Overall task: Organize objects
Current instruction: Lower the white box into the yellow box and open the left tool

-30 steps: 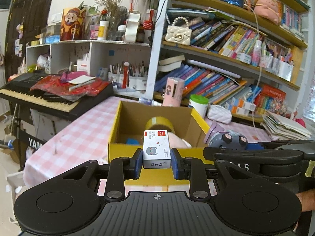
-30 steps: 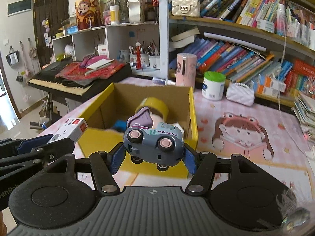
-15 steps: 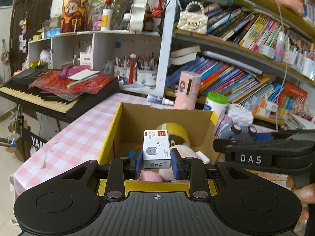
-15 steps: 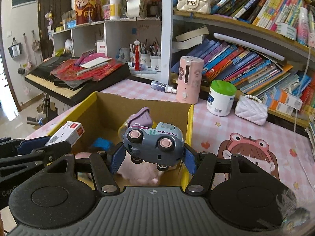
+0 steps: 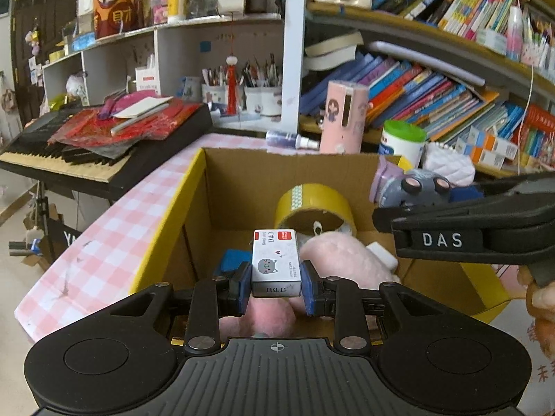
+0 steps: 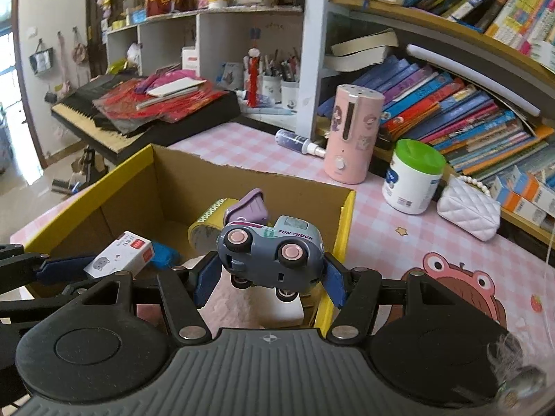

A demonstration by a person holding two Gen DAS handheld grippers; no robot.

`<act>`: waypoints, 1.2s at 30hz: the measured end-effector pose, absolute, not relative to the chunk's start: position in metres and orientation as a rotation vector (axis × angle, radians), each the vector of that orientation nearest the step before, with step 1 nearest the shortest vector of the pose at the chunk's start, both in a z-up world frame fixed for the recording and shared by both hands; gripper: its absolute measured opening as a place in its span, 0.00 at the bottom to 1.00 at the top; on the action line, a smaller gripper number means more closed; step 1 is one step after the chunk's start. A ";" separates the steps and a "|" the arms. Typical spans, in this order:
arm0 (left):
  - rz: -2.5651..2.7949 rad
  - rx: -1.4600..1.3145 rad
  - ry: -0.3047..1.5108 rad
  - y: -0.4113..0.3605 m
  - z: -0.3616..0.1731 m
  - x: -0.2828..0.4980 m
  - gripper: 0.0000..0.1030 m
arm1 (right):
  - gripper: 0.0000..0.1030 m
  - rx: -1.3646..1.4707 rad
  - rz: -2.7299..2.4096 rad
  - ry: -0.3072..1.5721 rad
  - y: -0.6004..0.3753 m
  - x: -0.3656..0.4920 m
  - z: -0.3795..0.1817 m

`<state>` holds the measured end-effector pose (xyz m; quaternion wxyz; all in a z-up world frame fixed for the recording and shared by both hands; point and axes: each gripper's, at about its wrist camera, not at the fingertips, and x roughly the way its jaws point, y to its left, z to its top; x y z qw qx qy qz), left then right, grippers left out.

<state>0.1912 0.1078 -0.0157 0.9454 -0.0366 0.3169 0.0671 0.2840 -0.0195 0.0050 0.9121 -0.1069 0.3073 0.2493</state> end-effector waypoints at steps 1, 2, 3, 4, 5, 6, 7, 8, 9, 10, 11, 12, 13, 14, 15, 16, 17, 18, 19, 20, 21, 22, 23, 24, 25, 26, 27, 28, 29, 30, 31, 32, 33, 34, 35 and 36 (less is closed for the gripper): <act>0.138 -0.069 0.653 0.107 -0.017 0.193 0.27 | 0.58 -0.231 0.522 0.635 -0.018 0.286 0.003; 0.140 -0.065 0.659 0.106 -0.019 0.194 0.27 | 0.58 -0.243 0.530 0.637 -0.016 0.289 0.002; 0.143 -0.063 0.666 0.106 -0.020 0.196 0.27 | 0.58 -0.256 0.537 0.638 -0.015 0.291 0.001; 0.146 -0.062 0.672 0.106 -0.022 0.197 0.27 | 0.58 -0.267 0.544 0.639 -0.013 0.293 -0.001; 0.148 -0.061 0.678 0.105 -0.023 0.198 0.27 | 0.58 -0.277 0.551 0.640 -0.012 0.295 -0.002; 0.152 -0.060 0.685 0.105 -0.025 0.199 0.27 | 0.58 -0.285 0.556 0.641 -0.011 0.297 -0.003; 0.155 -0.056 0.687 0.104 -0.026 0.199 0.27 | 0.58 -0.292 0.562 0.643 -0.010 0.299 -0.003; 0.158 -0.051 0.688 0.104 -0.026 0.200 0.27 | 0.58 -0.300 0.567 0.644 -0.009 0.301 -0.004; 0.159 -0.052 0.691 0.104 -0.026 0.201 0.27 | 0.58 -0.307 0.572 0.646 -0.008 0.303 -0.005; 0.161 -0.052 0.693 0.104 -0.027 0.202 0.27 | 0.58 -0.316 0.578 0.649 -0.006 0.305 -0.006; 0.163 -0.051 0.696 0.103 -0.027 0.203 0.27 | 0.58 -0.324 0.583 0.652 -0.005 0.306 -0.007; 0.165 -0.048 0.699 0.103 -0.028 0.204 0.27 | 0.58 -0.332 0.590 0.655 -0.004 0.308 -0.008; 0.167 -0.043 0.700 0.103 -0.028 0.204 0.27 | 0.58 -0.340 0.595 0.658 -0.003 0.309 -0.008; 0.169 -0.042 0.702 0.102 -0.028 0.205 0.27 | 0.58 -0.348 0.601 0.661 -0.001 0.311 -0.009; 0.171 -0.042 0.704 0.102 -0.029 0.206 0.27 | 0.58 -0.354 0.607 0.664 0.000 0.312 -0.009; 0.173 -0.041 0.705 0.102 -0.029 0.206 0.27 | 0.58 -0.360 0.614 0.669 0.001 0.313 -0.010; 0.176 -0.041 0.706 0.102 -0.029 0.207 0.27 | 0.58 -0.367 0.623 0.675 0.002 0.313 -0.010; 0.178 -0.040 0.707 0.101 -0.030 0.208 0.27 | 0.58 -0.375 0.633 0.681 0.003 0.314 -0.011; 0.180 -0.041 0.708 0.101 -0.030 0.209 0.27 | 0.58 -0.384 0.642 0.689 0.005 0.314 -0.011; 0.180 -0.042 0.710 0.101 -0.030 0.209 0.27 | 0.58 -0.390 0.650 0.697 0.006 0.314 -0.012; 0.182 -0.044 0.711 0.101 -0.030 0.210 0.27 | 0.58 -0.392 0.654 0.703 0.006 0.315 -0.013; 0.183 -0.044 0.711 0.101 -0.030 0.210 0.27 | 0.58 -0.395 0.657 0.710 0.007 0.316 -0.013; 0.184 -0.044 0.711 0.101 -0.030 0.210 0.27 | 0.58 -0.395 0.659 0.716 0.007 0.316 -0.013; 0.185 -0.042 0.712 0.100 -0.030 0.210 0.27 | 0.58 -0.395 0.660 0.722 0.007 0.316 -0.014; 0.186 -0.041 0.712 0.100 -0.030 0.210 0.28 | 0.58 -0.396 0.663 0.728 0.007 0.317 -0.014; 0.187 -0.040 0.713 0.099 -0.030 0.210 0.28 | 0.58 -0.397 0.665 0.732 0.007 0.317 -0.015; 0.188 -0.040 0.713 0.099 -0.030 0.210 0.28 | 0.58 -0.399 0.667 0.736 0.008 0.317 -0.015; 0.189 -0.039 0.713 0.099 -0.030 0.210 0.28 | 0.58 -0.401 0.668 0.739 0.008 0.317 -0.015; 0.190 -0.039 0.713 0.099 -0.030 0.210 0.28 | 0.58 -0.403 0.670 0.742 0.008 0.317 -0.015; 0.192 -0.038 0.710 0.098 -0.030 0.210 0.28 | 0.58 -0.405 0.671 0.745 0.008 0.318 -0.015; 0.193 -0.037 0.708 0.098 -0.029 0.209 0.28 | 0.58 -0.407 0.671 0.747 0.009 0.318 -0.016; 0.194 -0.035 0.704 0.098 -0.029 0.208 0.28 | 0.58 -0.408 0.672 0.746 0.009 0.318 -0.015; 0.193 -0.032 0.699 0.097 -0.028 0.207 0.30 | 0.58 -0.405 0.672 0.745 0.009 0.318 -0.015; 0.192 -0.030 0.691 0.096 -0.027 0.205 0.30 | 0.58 -0.402 0.672 0.741 0.009 0.317 -0.015; 0.193 -0.027 0.682 0.096 -0.025 0.204 0.30 | 0.58 -0.398 0.672 0.737 0.008 0.317 -0.015; 0.193 -0.024 0.671 0.094 -0.024 0.202 0.33 | 0.58 -0.392 0.673 0.732 0.007 0.316 -0.015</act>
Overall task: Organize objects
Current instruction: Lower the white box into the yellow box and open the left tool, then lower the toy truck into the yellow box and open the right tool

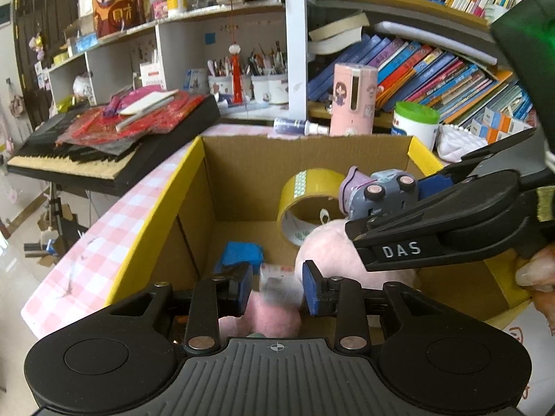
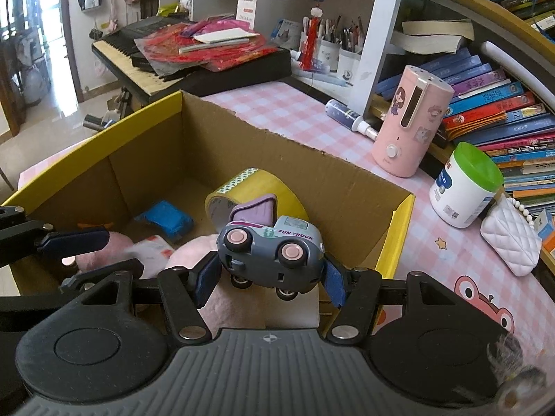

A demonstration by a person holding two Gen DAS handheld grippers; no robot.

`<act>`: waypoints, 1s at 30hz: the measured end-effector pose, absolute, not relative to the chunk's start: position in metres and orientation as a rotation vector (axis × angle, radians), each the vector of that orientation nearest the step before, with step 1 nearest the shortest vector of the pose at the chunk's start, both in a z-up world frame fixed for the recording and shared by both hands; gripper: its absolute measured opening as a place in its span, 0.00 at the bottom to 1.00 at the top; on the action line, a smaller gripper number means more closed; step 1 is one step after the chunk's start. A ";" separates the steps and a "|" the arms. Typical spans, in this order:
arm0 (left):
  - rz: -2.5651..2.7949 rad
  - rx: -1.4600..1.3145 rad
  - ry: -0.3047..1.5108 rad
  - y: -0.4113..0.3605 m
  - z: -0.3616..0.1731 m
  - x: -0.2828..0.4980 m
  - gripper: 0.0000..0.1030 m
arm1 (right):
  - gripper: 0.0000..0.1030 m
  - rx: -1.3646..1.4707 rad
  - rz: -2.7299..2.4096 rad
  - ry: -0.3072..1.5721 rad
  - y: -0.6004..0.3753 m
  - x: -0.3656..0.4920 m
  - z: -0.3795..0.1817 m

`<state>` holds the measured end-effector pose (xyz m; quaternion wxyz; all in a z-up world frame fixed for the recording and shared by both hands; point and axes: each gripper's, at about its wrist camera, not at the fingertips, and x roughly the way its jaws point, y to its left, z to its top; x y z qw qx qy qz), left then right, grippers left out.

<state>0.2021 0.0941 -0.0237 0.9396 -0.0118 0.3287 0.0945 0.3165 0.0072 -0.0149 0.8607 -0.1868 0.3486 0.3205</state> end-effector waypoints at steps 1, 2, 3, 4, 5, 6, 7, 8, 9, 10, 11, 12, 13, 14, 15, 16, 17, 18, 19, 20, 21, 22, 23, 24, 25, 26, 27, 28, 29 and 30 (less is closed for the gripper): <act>0.191 -0.022 0.662 0.093 -0.022 0.201 0.39 | 0.58 -0.388 0.672 0.726 0.007 0.316 -0.014; 0.193 -0.021 0.653 0.092 -0.020 0.199 0.43 | 0.58 -0.386 0.671 0.722 0.006 0.316 -0.014; 0.199 -0.018 0.642 0.091 -0.019 0.197 0.48 | 0.58 -0.385 0.670 0.719 0.006 0.315 -0.013; 0.203 -0.016 0.629 0.091 -0.017 0.195 0.49 | 0.58 -0.384 0.671 0.716 0.006 0.315 -0.013; 0.204 -0.014 0.620 0.090 -0.016 0.193 0.49 | 0.58 -0.384 0.673 0.715 0.006 0.315 -0.012; 0.205 -0.012 0.612 0.089 -0.014 0.192 0.52 | 0.58 -0.385 0.675 0.713 0.006 0.315 -0.011; 0.207 -0.011 0.606 0.089 -0.013 0.190 0.55 | 0.58 -0.388 0.679 0.711 0.007 0.315 -0.010; 0.211 -0.009 0.601 0.088 -0.012 0.189 0.55 | 0.58 -0.393 0.683 0.710 0.008 0.315 -0.010; 0.214 -0.009 0.596 0.088 -0.011 0.188 0.56 | 0.58 -0.400 0.687 0.710 0.009 0.315 -0.010; 0.217 -0.009 0.593 0.087 -0.011 0.187 0.57 | 0.58 -0.408 0.690 0.712 0.011 0.315 -0.011; 0.220 -0.010 0.591 0.087 -0.010 0.186 0.58 | 0.58 -0.416 0.692 0.716 0.012 0.315 -0.011; 0.223 -0.011 0.588 0.088 -0.010 0.184 0.60 | 0.58 -0.424 0.694 0.720 0.013 0.314 -0.012; 0.226 -0.013 0.586 0.088 -0.009 0.183 0.61 | 0.58 -0.434 0.694 0.724 0.014 0.314 -0.013; 0.230 -0.014 0.585 0.088 -0.009 0.181 0.62 | 0.58 -0.439 0.694 0.725 0.015 0.314 -0.014; 0.233 -0.016 0.585 0.089 -0.008 0.180 0.64 | 0.58 -0.445 0.694 0.723 0.015 0.313 -0.014; 0.238 -0.019 0.585 0.089 -0.008 0.178 0.65 | 0.58 -0.452 0.694 0.722 0.016 0.313 -0.014; 0.241 -0.022 0.583 0.089 -0.007 0.176 0.66 | 0.58 -0.456 0.693 0.722 0.016 0.313 -0.014; 0.243 -0.024 0.580 0.090 -0.007 0.174 0.67 | 0.58 -0.460 0.692 0.722 0.016 0.312 -0.014; 0.246 -0.025 0.576 0.090 -0.006 0.172 0.68 | 0.58 -0.462 0.689 0.722 0.017 0.312 -0.014; 0.250 -0.026 0.573 0.090 -0.005 0.169 0.69 | 0.59 -0.462 0.684 0.722 0.017 0.311 -0.013; 0.253 -0.028 0.568 0.091 -0.004 0.167 0.71 | 0.59 -0.458 0.679 0.723 0.016 0.310 -0.013; 0.254 -0.029 0.560 0.092 -0.003 0.165 0.73 | 0.60 -0.450 0.675 0.721 0.015 0.309 -0.012; 0.255 -0.029 0.552 0.092 -0.002 0.162 0.74 | 0.63 -0.439 0.674 0.717 0.014 0.306 -0.010; 0.256 -0.028 0.545 0.093 0.000 0.160 0.76 | 0.64 -0.431 0.670 0.709 0.013 0.303 -0.009; 0.257 -0.029 0.538 0.094 0.001 0.158 0.77 | 0.67 -0.424 0.663 0.700 0.012 0.300 -0.006; 0.257 -0.031 0.531 0.095 0.002 0.156 0.77 | 0.67 -0.419 0.656 0.690 0.010 0.295 -0.004; 0.256 -0.034 0.522 0.095 0.004 0.153 0.79 | 0.68 -0.415 0.652 0.680 0.009 0.291 -0.001; 0.256 -0.036 0.512 0.096 0.005 0.150 0.81 | 0.68 -0.411 0.647 0.670 0.008 0.287 0.002; 0.256 -0.036 0.502 0.096 0.007 0.147 0.82 | 0.69 -0.404 0.639 0.659 0.007 0.283 0.005; 0.257 -0.037 0.491 0.097 0.009 0.144 0.82 | 0.69 -0.396 0.629 0.648 0.005 0.279 0.008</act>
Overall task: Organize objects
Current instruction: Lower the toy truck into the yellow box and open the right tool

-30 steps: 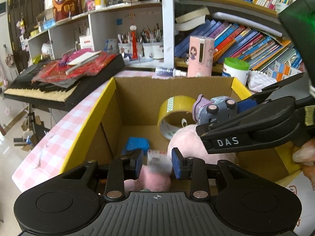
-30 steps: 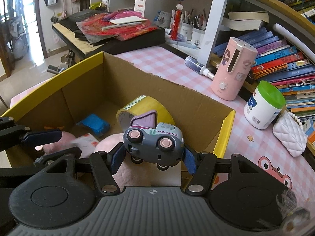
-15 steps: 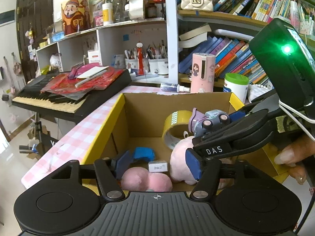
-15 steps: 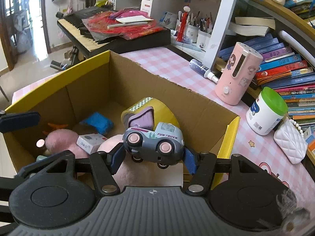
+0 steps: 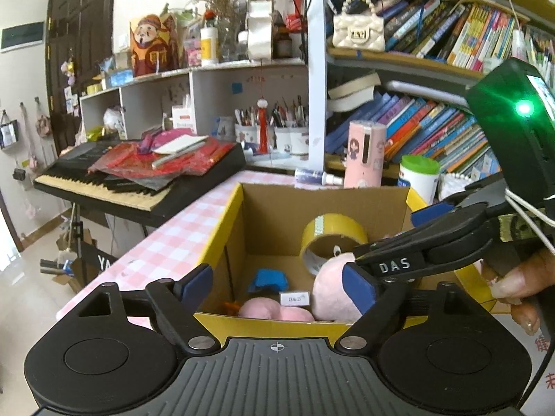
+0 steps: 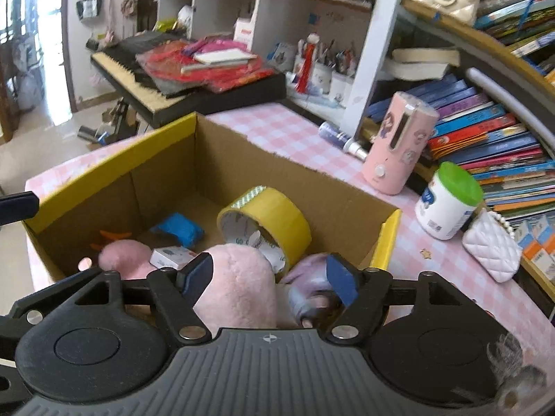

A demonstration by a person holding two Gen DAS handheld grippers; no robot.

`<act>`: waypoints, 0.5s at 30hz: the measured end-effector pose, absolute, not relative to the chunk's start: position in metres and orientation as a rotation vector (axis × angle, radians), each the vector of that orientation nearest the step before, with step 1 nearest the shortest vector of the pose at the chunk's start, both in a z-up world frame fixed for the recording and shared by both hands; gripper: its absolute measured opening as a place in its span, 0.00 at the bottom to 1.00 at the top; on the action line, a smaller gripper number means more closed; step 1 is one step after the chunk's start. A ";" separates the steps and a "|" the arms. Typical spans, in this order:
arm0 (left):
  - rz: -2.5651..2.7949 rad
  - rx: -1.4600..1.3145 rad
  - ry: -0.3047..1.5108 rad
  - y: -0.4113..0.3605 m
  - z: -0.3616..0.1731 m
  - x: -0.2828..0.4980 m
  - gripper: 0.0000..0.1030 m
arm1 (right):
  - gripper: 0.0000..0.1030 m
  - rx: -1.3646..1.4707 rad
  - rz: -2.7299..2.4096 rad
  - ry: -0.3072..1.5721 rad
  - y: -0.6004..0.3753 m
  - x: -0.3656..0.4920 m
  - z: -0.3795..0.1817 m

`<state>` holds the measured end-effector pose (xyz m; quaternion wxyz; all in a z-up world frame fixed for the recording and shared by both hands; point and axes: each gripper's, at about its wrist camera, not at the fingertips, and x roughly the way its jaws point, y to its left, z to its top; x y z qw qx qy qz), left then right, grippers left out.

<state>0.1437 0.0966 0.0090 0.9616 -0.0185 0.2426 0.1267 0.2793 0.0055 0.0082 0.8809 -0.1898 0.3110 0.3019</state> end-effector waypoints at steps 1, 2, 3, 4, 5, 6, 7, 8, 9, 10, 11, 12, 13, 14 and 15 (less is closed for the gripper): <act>0.258 -0.040 0.485 0.097 0.011 0.141 0.83 | 0.69 -0.383 0.619 0.637 0.003 0.275 0.012; 0.260 -0.045 0.479 0.099 0.012 0.138 0.84 | 0.71 -0.367 0.608 0.625 0.001 0.270 0.016; 0.262 -0.050 0.472 0.100 0.014 0.135 0.85 | 0.72 -0.353 0.599 0.613 -0.002 0.266 0.021; 0.266 -0.055 0.464 0.101 0.015 0.132 0.87 | 0.73 -0.334 0.586 0.597 -0.005 0.261 0.025; 0.270 -0.059 0.457 0.103 0.016 0.129 0.87 | 0.75 -0.314 0.570 0.577 -0.009 0.256 0.030; 0.274 -0.064 0.451 0.105 0.017 0.125 0.89 | 0.77 -0.296 0.552 0.559 -0.012 0.250 0.034; 0.279 -0.070 0.448 0.107 0.018 0.121 0.91 | 0.79 -0.276 0.529 0.539 -0.016 0.244 0.038; 0.284 -0.077 0.446 0.109 0.018 0.117 0.91 | 0.82 -0.259 0.504 0.524 -0.020 0.238 0.041; 0.286 -0.085 0.445 0.111 0.019 0.113 0.92 | 0.83 -0.243 0.478 0.511 -0.024 0.230 0.044; 0.286 -0.093 0.444 0.112 0.019 0.110 0.92 | 0.84 -0.230 0.456 0.500 -0.027 0.224 0.046; 0.284 -0.101 0.445 0.113 0.019 0.105 0.92 | 0.85 -0.219 0.436 0.490 -0.031 0.216 0.048; 0.283 -0.108 0.449 0.115 0.019 0.101 0.93 | 0.86 -0.208 0.417 0.481 -0.035 0.207 0.050; 0.282 -0.112 0.452 0.115 0.018 0.097 0.94 | 0.88 -0.197 0.398 0.475 -0.038 0.199 0.050; 0.279 -0.113 0.454 0.115 0.018 0.093 0.94 | 0.88 -0.185 0.377 0.470 -0.042 0.189 0.050; 0.276 -0.114 0.457 0.115 0.019 0.088 0.94 | 0.88 -0.177 0.358 0.469 -0.045 0.181 0.049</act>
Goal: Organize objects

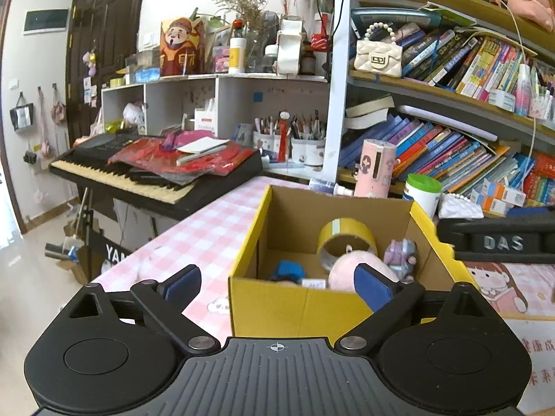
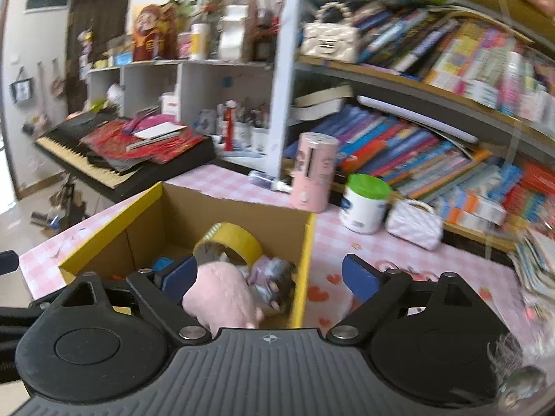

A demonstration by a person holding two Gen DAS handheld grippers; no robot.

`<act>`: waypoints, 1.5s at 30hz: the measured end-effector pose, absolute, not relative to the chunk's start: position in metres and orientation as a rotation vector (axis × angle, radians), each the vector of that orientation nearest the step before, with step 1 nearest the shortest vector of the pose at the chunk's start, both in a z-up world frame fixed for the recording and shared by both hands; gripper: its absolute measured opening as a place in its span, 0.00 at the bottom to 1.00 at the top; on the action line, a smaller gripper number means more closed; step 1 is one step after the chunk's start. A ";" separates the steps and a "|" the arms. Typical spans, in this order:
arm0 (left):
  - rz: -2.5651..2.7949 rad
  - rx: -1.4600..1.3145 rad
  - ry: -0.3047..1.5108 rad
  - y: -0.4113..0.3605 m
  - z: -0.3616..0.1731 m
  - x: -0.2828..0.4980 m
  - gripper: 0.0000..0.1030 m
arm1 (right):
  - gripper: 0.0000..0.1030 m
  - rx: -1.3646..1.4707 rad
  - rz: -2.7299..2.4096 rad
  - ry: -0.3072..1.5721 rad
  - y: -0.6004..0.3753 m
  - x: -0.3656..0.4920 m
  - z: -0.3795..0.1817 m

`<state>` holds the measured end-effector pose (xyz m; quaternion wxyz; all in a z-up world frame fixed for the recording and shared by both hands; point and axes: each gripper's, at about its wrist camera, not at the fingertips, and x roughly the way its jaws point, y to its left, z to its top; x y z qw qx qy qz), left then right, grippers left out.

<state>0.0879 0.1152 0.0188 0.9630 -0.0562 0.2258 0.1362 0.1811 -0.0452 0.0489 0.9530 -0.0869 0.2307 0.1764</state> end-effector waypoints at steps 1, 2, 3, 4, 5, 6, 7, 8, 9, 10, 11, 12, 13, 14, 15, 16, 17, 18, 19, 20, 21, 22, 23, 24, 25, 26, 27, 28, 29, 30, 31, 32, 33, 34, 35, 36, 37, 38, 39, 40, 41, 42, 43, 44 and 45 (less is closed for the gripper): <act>0.275 -0.114 0.460 0.115 0.019 0.084 0.95 | 0.90 -0.167 0.334 0.470 -0.049 0.172 0.047; 0.273 -0.115 0.461 0.115 0.019 0.080 0.96 | 0.92 -0.159 0.311 0.471 -0.051 0.164 0.045; 0.270 -0.116 0.460 0.114 0.020 0.074 0.96 | 0.94 -0.149 0.284 0.473 -0.055 0.156 0.043; 0.266 -0.117 0.459 0.113 0.020 0.069 0.97 | 0.95 -0.140 0.257 0.476 -0.058 0.148 0.040; 0.259 -0.117 0.457 0.112 0.021 0.065 0.97 | 0.97 -0.135 0.235 0.478 -0.060 0.141 0.036; 0.254 -0.117 0.456 0.111 0.021 0.059 0.98 | 0.98 -0.134 0.215 0.482 -0.062 0.133 0.033; 0.251 -0.117 0.455 0.109 0.021 0.054 0.99 | 0.99 -0.136 0.192 0.490 -0.064 0.123 0.028; 0.246 -0.118 0.454 0.107 0.021 0.050 0.99 | 1.00 -0.139 0.175 0.500 -0.066 0.116 0.025; 0.238 -0.119 0.455 0.105 0.020 0.044 1.00 | 1.00 -0.141 0.159 0.516 -0.068 0.107 0.020; 0.229 -0.119 0.456 0.103 0.020 0.040 1.00 | 1.00 -0.141 0.150 0.532 -0.069 0.100 0.016; 0.220 -0.119 0.458 0.101 0.018 0.036 1.00 | 1.00 -0.138 0.142 0.549 -0.071 0.092 0.012; 0.207 -0.119 0.461 0.099 0.017 0.032 1.00 | 1.00 -0.135 0.135 0.566 -0.073 0.085 0.009; 0.191 -0.118 0.466 0.096 0.016 0.029 1.00 | 1.00 -0.134 0.128 0.577 -0.074 0.077 0.005; 0.171 -0.115 0.470 0.093 0.015 0.025 1.00 | 1.00 -0.134 0.121 0.583 -0.075 0.071 0.003; 0.154 -0.113 0.473 0.090 0.013 0.022 1.00 | 1.00 -0.136 0.112 0.588 -0.076 0.065 0.001; 0.139 -0.111 0.476 0.087 0.012 0.019 1.00 | 1.00 -0.139 0.101 0.591 -0.078 0.058 -0.001; 0.125 -0.110 0.479 0.085 0.011 0.017 1.00 | 1.00 -0.138 0.090 0.594 -0.080 0.052 -0.003; 0.111 -0.110 0.484 0.081 0.010 0.015 1.00 | 1.00 -0.136 0.080 0.597 -0.082 0.046 -0.004; 0.098 -0.110 0.489 0.079 0.010 0.014 1.00 | 1.00 -0.132 0.068 0.603 -0.085 0.039 -0.005; 0.084 -0.110 0.493 0.076 0.009 0.012 1.00 | 1.00 -0.128 0.057 0.607 -0.088 0.035 -0.006; 0.069 -0.108 0.497 0.074 0.008 0.010 1.00 | 1.00 -0.124 0.045 0.612 -0.091 0.031 -0.007; 0.058 -0.105 0.501 0.071 0.008 0.009 1.00 | 1.00 -0.119 0.034 0.616 -0.094 0.028 -0.007; 0.049 -0.099 0.504 0.069 0.007 0.008 1.00 | 1.00 -0.115 0.023 0.618 -0.096 0.025 -0.008; 0.040 -0.087 0.507 0.065 0.007 0.006 1.00 | 1.00 -0.110 0.013 0.620 -0.098 0.023 -0.007; 0.031 -0.080 0.508 0.063 0.007 0.005 1.00 | 1.00 -0.104 0.003 0.623 -0.101 0.020 -0.008; 0.023 -0.075 0.507 0.061 0.007 0.003 1.00 | 1.00 -0.099 -0.003 0.625 -0.102 0.018 -0.008; 0.013 -0.072 0.507 0.059 0.006 0.001 1.00 | 1.00 -0.095 -0.009 0.628 -0.103 0.016 -0.008; 0.008 -0.070 0.510 0.058 0.006 0.001 1.00 | 1.00 -0.091 -0.013 0.632 -0.104 0.014 -0.008; 0.004 -0.068 0.516 0.056 0.005 0.001 1.00 | 1.00 -0.088 -0.016 0.635 -0.105 0.012 -0.008; 0.001 -0.065 0.523 0.054 0.005 0.001 1.00 | 1.00 -0.085 -0.019 0.638 -0.106 0.010 -0.008; -0.003 -0.063 0.530 0.052 0.005 0.001 1.00 | 1.00 -0.083 -0.021 0.640 -0.107 0.009 -0.008; -0.006 -0.063 0.535 0.051 0.004 0.002 1.00 | 1.00 -0.081 -0.023 0.641 -0.108 0.008 -0.008; -0.010 -0.065 0.541 0.050 0.005 0.003 1.00 | 1.00 -0.080 -0.024 0.643 -0.109 0.006 -0.008; -0.013 -0.067 0.543 0.048 0.005 0.003 1.00 | 1.00 -0.078 -0.025 0.644 -0.110 0.005 -0.008; -0.015 -0.069 0.546 0.046 0.005 0.004 1.00 | 1.00 -0.076 -0.025 0.644 -0.111 0.004 -0.008; -0.018 -0.071 0.547 0.044 0.005 0.004 1.00 | 1.00 -0.075 -0.025 0.644 -0.112 0.003 -0.007; -0.021 -0.072 0.550 0.042 0.004 0.005 1.00 | 1.00 -0.074 -0.025 0.643 -0.114 0.002 -0.007; -0.026 -0.072 0.553 0.039 0.004 0.005 1.00 | 1.00 -0.072 -0.027 0.642 -0.116 0.000 -0.007; -0.033 -0.070 0.558 0.036 0.003 0.006 1.00 | 1.00 -0.070 -0.029 0.642 -0.118 -0.001 -0.007; -0.041 -0.067 0.563 0.033 0.002 0.005 1.00 | 1.00 -0.065 -0.033 0.644 -0.121 -0.002 -0.007; -0.048 -0.062 0.566 0.030 0.002 0.005 1.00 | 1.00 -0.059 -0.037 0.647 -0.124 -0.003 -0.008; -0.057 -0.055 0.568 0.027 0.001 0.005 1.00 | 1.00 -0.052 -0.041 0.650 -0.126 -0.003 -0.008; -0.061 -0.055 0.568 0.025 0.001 0.004 1.00 | 1.00 -0.046 -0.044 0.652 -0.129 -0.004 -0.008; -0.065 -0.054 0.570 0.024 0.000 0.004 1.00 | 1.00 -0.042 -0.048 0.655 -0.131 -0.004 -0.008; -0.068 -0.055 0.574 0.022 0.000 0.005 1.00 | 1.00 -0.040 -0.051 0.656 -0.132 -0.004 -0.009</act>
